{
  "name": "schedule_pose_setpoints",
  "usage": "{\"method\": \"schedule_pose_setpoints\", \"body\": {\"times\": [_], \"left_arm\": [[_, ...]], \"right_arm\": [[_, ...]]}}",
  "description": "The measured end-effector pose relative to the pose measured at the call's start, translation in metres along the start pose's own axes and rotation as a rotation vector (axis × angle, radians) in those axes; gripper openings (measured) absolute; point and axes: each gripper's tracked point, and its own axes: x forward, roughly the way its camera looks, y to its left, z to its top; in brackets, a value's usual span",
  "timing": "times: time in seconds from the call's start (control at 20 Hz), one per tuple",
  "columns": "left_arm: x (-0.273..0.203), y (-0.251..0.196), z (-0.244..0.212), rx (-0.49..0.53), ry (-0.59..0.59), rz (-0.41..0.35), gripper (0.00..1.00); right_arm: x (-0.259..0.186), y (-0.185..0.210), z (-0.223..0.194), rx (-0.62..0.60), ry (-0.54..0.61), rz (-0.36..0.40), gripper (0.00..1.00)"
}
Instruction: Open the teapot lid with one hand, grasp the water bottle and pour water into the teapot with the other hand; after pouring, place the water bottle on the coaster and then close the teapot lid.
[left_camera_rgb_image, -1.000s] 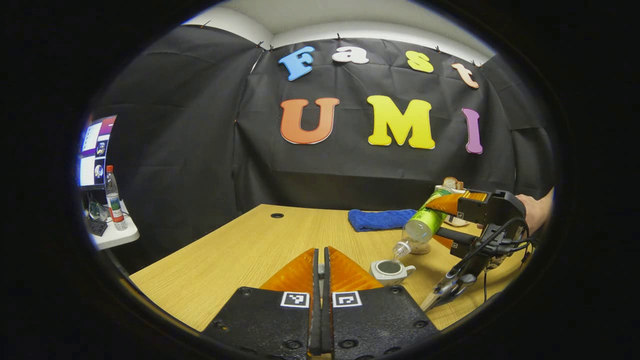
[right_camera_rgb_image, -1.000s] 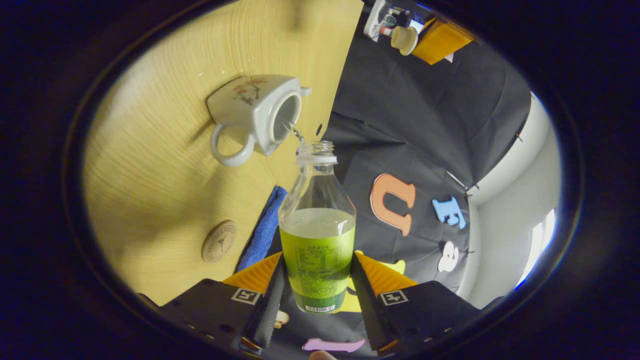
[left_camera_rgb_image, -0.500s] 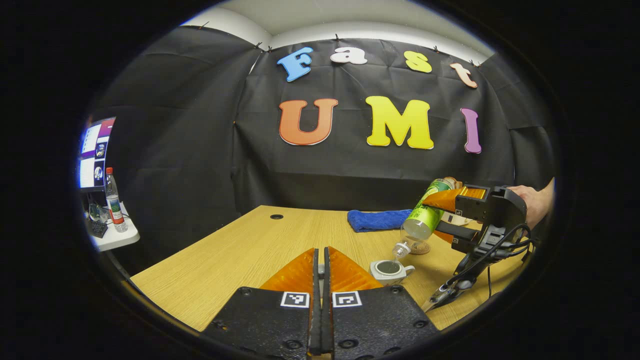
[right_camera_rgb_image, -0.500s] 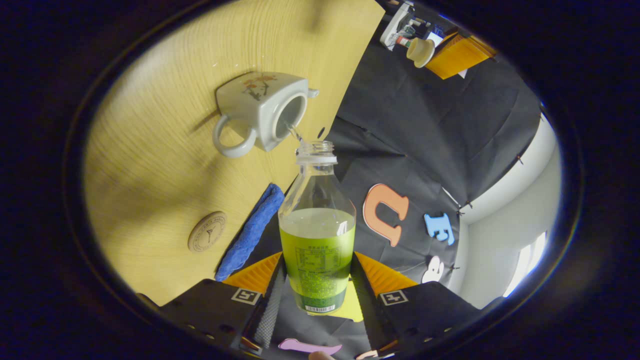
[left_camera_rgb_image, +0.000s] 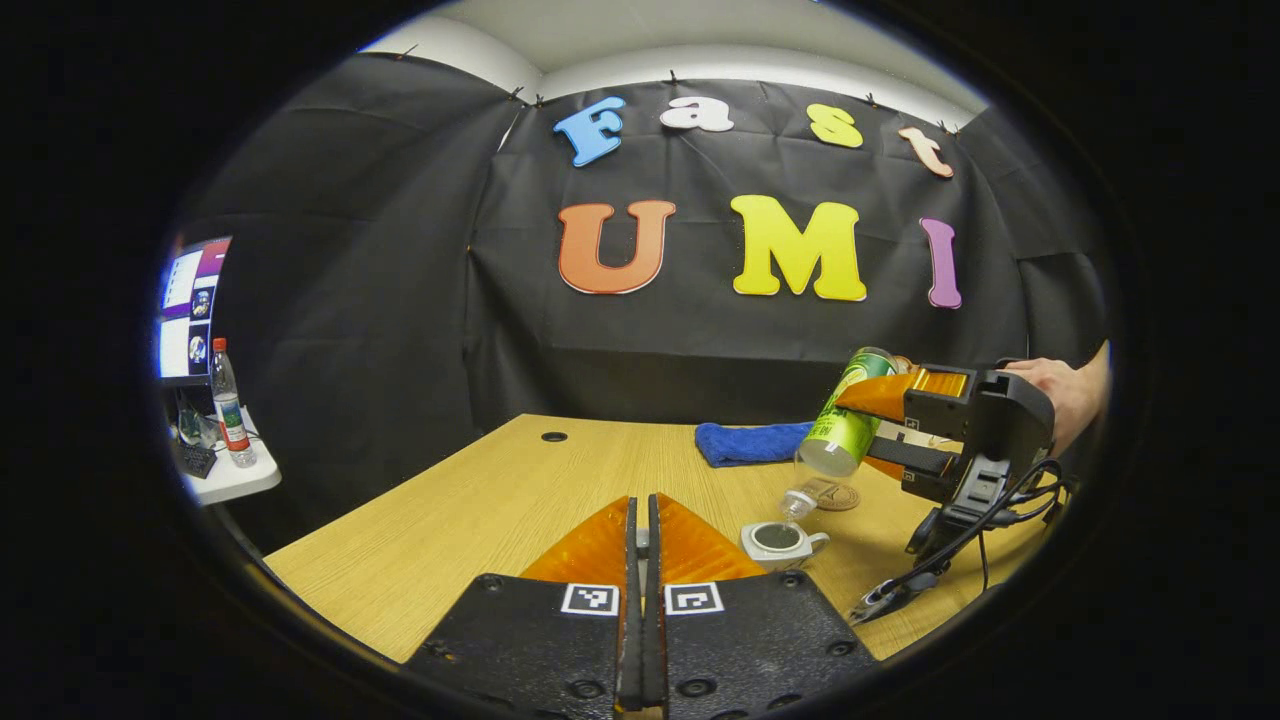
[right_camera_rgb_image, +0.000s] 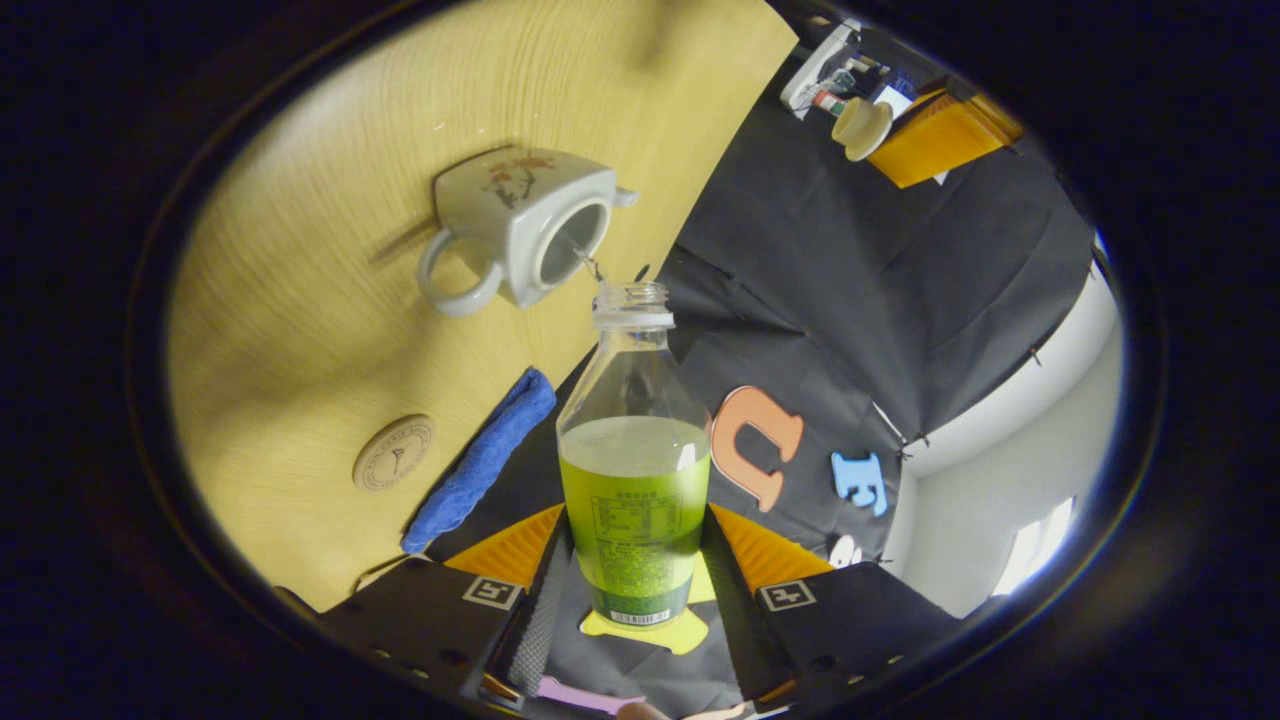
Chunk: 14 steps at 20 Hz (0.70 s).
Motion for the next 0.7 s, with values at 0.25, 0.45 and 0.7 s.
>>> {"method": "schedule_pose_setpoints", "body": {"times": [0.25,0.45,0.7], "left_arm": [[-0.0009,0.0016,0.0020,0.000,-0.003,0.004,0.03],[-0.0012,0.0019,0.0009,0.000,-0.001,0.005,0.02],[-0.0010,0.0050,0.0006,0.001,-0.001,0.011,0.03]], "right_arm": [[0.0045,-0.0033,-0.0005,-0.019,-0.006,-0.001,0.71],[0.0061,-0.0042,-0.0011,-0.024,-0.009,-0.007,0.71],[0.0066,-0.0047,-0.0003,-0.020,-0.012,-0.014,0.71]]}}
